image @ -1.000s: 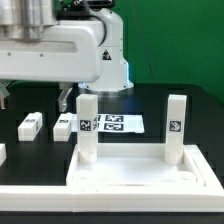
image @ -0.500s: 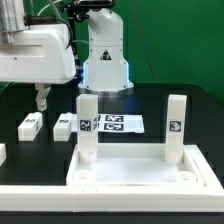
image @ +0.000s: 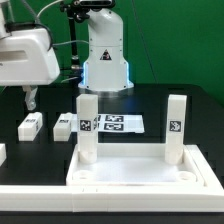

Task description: Assemble desk

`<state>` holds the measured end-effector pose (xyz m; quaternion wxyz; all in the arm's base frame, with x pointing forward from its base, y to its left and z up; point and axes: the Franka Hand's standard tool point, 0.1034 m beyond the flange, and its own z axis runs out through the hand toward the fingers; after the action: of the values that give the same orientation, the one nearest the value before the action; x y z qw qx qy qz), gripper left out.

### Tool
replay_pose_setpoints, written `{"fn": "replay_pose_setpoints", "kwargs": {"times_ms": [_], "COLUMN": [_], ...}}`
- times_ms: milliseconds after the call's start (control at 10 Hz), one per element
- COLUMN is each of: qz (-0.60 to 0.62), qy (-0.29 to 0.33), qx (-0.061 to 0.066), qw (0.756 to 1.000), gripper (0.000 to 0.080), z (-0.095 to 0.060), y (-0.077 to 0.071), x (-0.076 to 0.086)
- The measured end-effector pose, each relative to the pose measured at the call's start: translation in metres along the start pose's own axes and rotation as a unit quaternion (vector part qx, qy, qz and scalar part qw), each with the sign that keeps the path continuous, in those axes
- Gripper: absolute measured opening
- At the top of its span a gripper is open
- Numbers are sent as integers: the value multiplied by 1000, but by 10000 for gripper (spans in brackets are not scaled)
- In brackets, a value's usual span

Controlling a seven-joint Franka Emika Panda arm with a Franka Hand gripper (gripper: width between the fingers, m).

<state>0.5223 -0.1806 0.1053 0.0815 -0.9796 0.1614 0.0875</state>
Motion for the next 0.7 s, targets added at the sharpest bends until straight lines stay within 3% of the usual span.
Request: {"fn": "replay_pose_setpoints", "kwargs": {"times_ms": [200,500,600,700], "qz": [12,11,13,19], "qy": [-75,-165,-227,-241], "qx": [7,18,26,31], "qw": [997,986,973,970], "gripper": [649,649,649,649], "z": [8,12,15,25], "y": [-8,-10,-10,-3], "x": [-17,-16,-25,-28]}}
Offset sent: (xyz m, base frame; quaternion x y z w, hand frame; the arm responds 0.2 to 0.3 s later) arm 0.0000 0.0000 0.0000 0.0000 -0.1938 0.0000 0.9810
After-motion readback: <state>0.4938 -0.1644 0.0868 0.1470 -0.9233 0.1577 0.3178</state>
